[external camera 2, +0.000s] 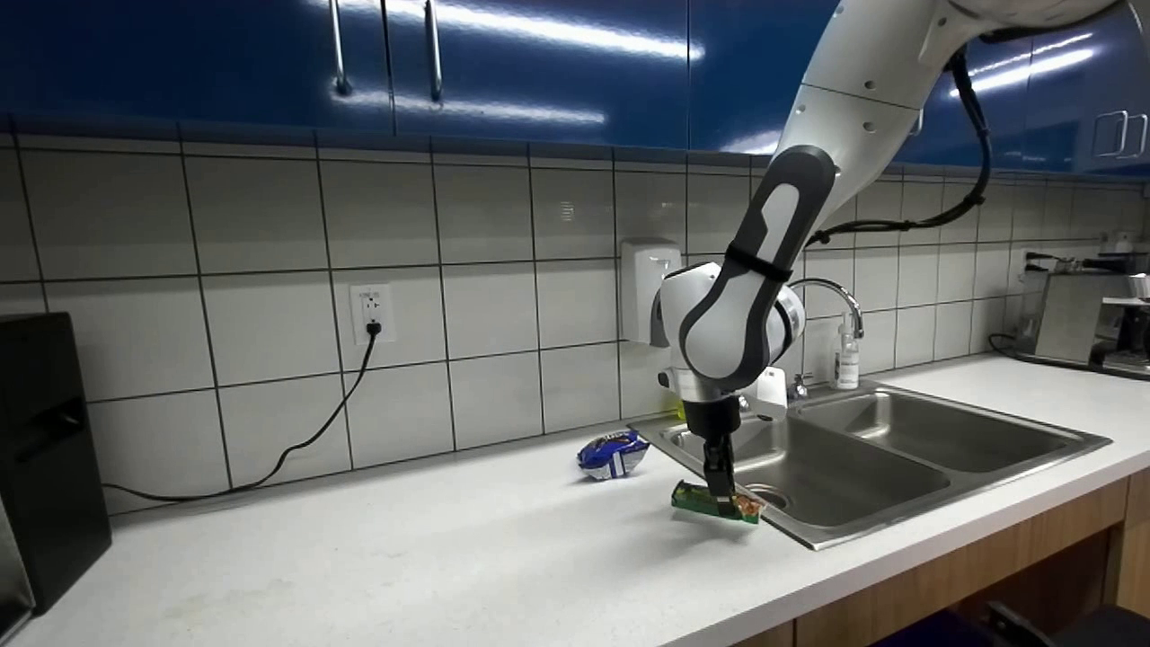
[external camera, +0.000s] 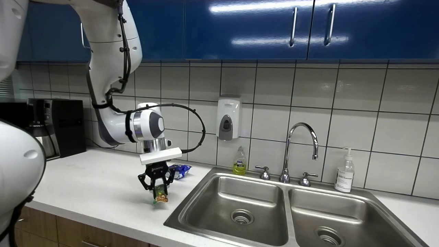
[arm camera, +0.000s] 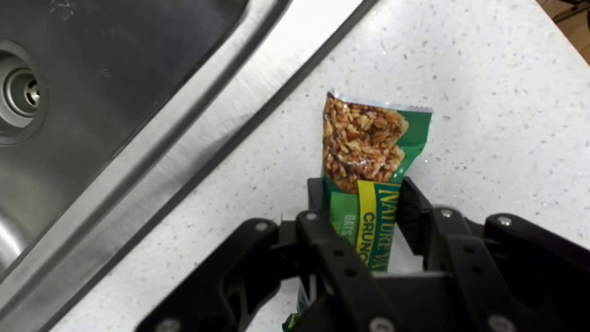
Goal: Remove the green packet from the sink and put it on the left side of the counter
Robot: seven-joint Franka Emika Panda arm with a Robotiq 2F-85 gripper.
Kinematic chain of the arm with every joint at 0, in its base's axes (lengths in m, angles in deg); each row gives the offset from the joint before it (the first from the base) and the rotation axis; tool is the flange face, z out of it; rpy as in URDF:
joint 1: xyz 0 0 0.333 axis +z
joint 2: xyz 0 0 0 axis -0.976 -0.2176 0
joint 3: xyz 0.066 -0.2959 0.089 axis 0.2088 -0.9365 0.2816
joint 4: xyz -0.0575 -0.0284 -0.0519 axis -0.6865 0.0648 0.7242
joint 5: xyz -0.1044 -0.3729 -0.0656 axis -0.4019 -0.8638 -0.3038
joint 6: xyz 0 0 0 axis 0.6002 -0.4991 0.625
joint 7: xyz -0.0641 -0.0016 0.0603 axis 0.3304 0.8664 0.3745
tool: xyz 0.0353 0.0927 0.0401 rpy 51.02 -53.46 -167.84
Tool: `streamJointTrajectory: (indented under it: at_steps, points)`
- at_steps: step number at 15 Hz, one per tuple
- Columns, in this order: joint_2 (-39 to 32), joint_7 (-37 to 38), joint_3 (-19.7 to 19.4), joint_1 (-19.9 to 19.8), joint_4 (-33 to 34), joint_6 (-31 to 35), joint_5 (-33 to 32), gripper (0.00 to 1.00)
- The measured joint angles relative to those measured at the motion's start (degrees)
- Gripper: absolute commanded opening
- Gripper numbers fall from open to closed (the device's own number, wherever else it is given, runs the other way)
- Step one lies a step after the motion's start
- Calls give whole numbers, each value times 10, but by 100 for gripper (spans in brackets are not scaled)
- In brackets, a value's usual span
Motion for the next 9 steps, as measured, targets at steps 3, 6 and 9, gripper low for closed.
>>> streamJointTrajectory:
  at_steps: [3, 6, 9]
  points:
    - [-2, 49, 10, 7, -4, 0, 20, 16]
    - [-3, 113, 17, 13, -5, 3, 54, 16]
    - [-5, 184, 17, 23, -9, 27, 80, 16]
